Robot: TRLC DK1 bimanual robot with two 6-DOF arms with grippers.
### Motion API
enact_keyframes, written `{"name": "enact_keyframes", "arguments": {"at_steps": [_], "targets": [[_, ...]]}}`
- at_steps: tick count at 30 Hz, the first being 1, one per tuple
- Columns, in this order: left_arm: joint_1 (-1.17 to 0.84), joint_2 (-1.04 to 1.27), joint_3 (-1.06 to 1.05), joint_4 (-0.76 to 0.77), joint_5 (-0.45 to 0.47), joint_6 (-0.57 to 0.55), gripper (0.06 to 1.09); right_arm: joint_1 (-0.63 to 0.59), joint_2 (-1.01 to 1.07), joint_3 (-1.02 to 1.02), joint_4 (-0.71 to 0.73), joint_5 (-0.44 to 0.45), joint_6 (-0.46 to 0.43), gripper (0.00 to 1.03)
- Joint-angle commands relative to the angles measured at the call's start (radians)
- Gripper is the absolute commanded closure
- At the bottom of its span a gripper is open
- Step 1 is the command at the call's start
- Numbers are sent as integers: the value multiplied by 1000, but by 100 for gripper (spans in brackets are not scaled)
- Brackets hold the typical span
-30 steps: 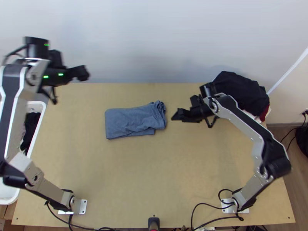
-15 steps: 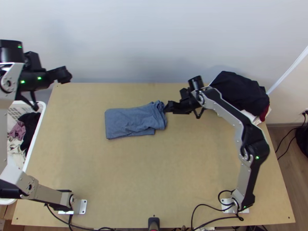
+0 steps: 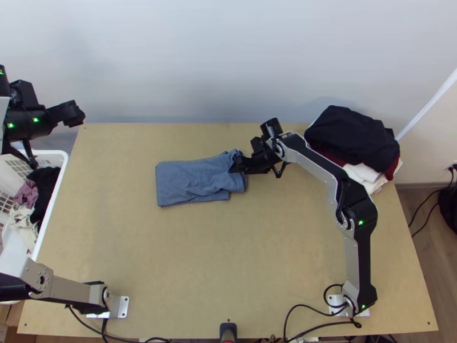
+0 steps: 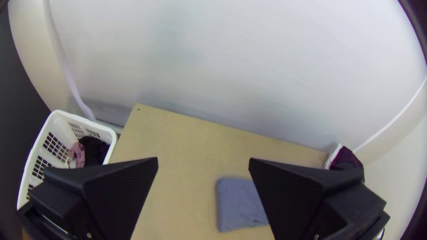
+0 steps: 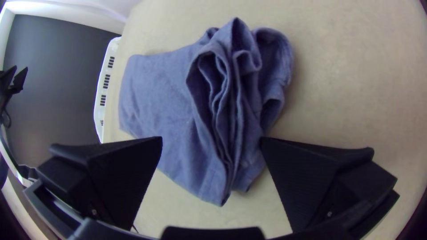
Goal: Fold the t-shirt
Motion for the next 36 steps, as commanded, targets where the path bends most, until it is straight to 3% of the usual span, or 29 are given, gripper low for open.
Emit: {"name": "enact_keyframes", "arguments": {"at_steps": [1, 8, 21, 23, 24, 25, 26, 31, 36], "targets": [[27, -33, 20, -21, -1, 25, 10, 9, 56, 33, -2, 21, 11, 4], [91, -46, 20, -42, 0, 68, 10, 29, 84, 46, -2, 64, 14, 4], [110, -40, 28, -47, 0, 78, 10, 130, 188, 172, -7, 61, 30, 6], [113, -37, 28, -47, 0, 79, 10, 134, 185, 189, -16, 61, 56, 25], [114, -35, 31, -47, 0, 81, 10, 134, 176, 195, -16, 61, 64, 43], [114, -33, 36, -47, 0, 84, 10, 131, 160, 200, -16, 61, 68, 66], [114, -30, 40, -47, 0, 84, 10, 127, 142, 203, -11, 59, 74, 97], [114, -21, 48, -45, 0, 85, 10, 99, 30, 203, -14, 27, 168, 100], [117, -13, 48, -38, 0, 85, 10, 65, -125, 206, -16, 11, 202, 100]]}}
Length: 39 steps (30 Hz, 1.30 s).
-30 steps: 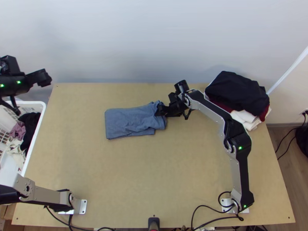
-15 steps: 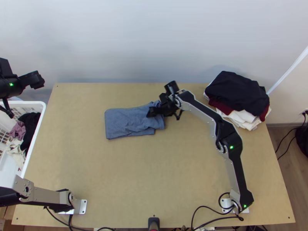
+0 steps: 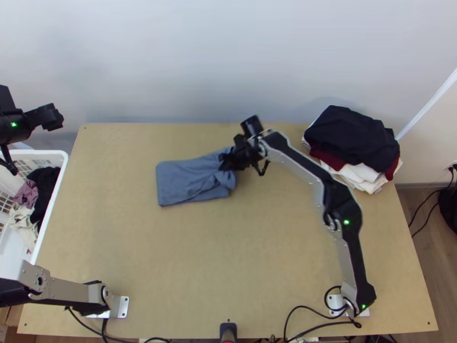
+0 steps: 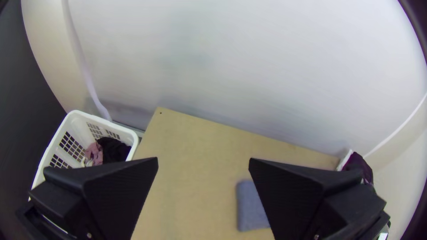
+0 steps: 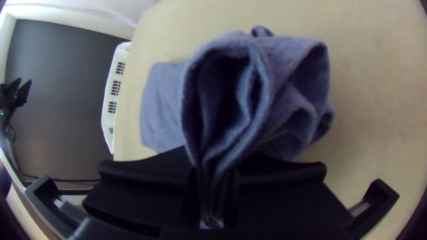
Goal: Fold the t-shirt
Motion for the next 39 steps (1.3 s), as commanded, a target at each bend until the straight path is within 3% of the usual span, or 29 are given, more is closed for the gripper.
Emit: {"name": "enact_keyframes", "arguments": {"at_steps": [1, 8, 17, 21, 39], "targets": [[12, 8, 25, -2, -1, 15, 10, -41, -184, 28, 4, -14, 42, 100], [35, 17, 25, 0, 0, 37, 10, -145, -315, 82, 15, -13, 59, 100], [50, 25, 25, 7, 0, 51, 10, -393, -335, 258, 40, -16, 69, 100], [61, 31, 25, 7, 0, 58, 10, -490, -325, 298, 47, -75, 77, 100], [51, 54, 32, 26, 10, 58, 10, -720, -307, 243, 30, -164, 54, 100]]}}
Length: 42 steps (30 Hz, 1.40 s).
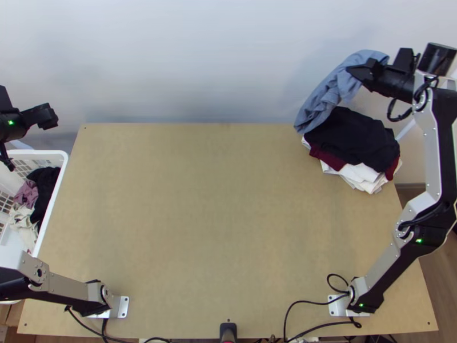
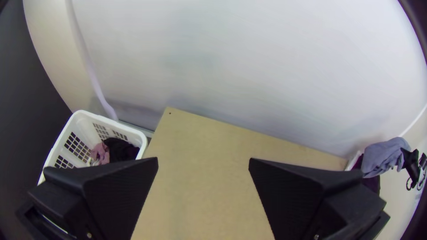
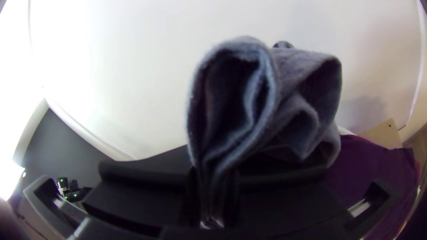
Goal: Fold the t-shirt
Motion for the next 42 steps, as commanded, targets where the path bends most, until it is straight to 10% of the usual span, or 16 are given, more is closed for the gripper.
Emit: {"name": "enact_keyframes", "arguments": {"at_steps": [1, 34, 39, 42], "targets": [[-4, 12, 30, 3, 7, 14, 10, -27, 13, -10, 12, -33, -4, 100], [-36, 58, 41, 31, 15, 14, 10, -394, -117, -455, -78, -60, -277, 99], [-46, 66, 44, 40, 15, 14, 10, -460, -134, -489, -78, -1, -280, 11], [-46, 67, 44, 40, 15, 14, 10, -500, -156, -508, -78, 21, -289, 5]]}}
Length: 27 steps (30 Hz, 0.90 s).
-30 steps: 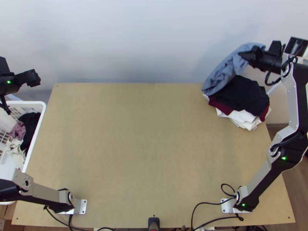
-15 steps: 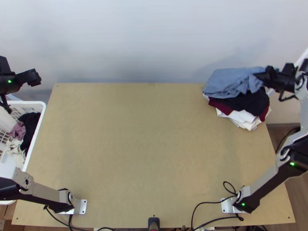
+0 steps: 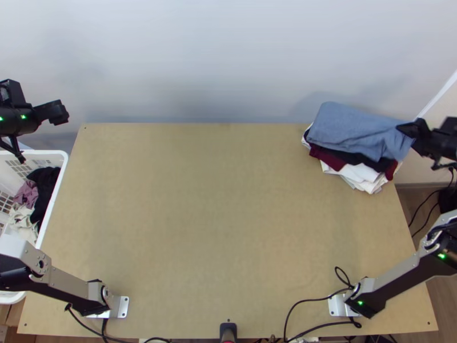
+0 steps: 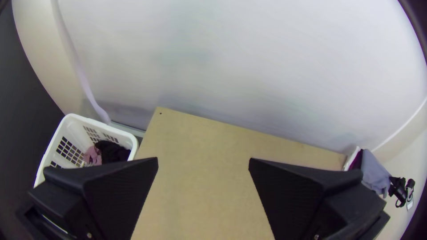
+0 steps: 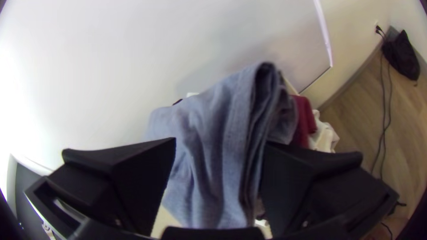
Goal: Fold the t-shirt
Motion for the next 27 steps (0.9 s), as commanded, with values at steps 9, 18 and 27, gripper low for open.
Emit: {"name": "enact_keyframes", "arguments": {"at_steps": [9, 18, 27], "targets": [[-18, 12, 37, 16, 11, 14, 10, 1, -315, -189, 270, 279, -141, 4], [-32, 17, 60, 16, 11, 12, 10, 320, -444, -447, 656, 662, -288, 5], [-24, 15, 62, 16, 11, 12, 10, 339, -110, -527, 856, 756, -240, 5]]}}
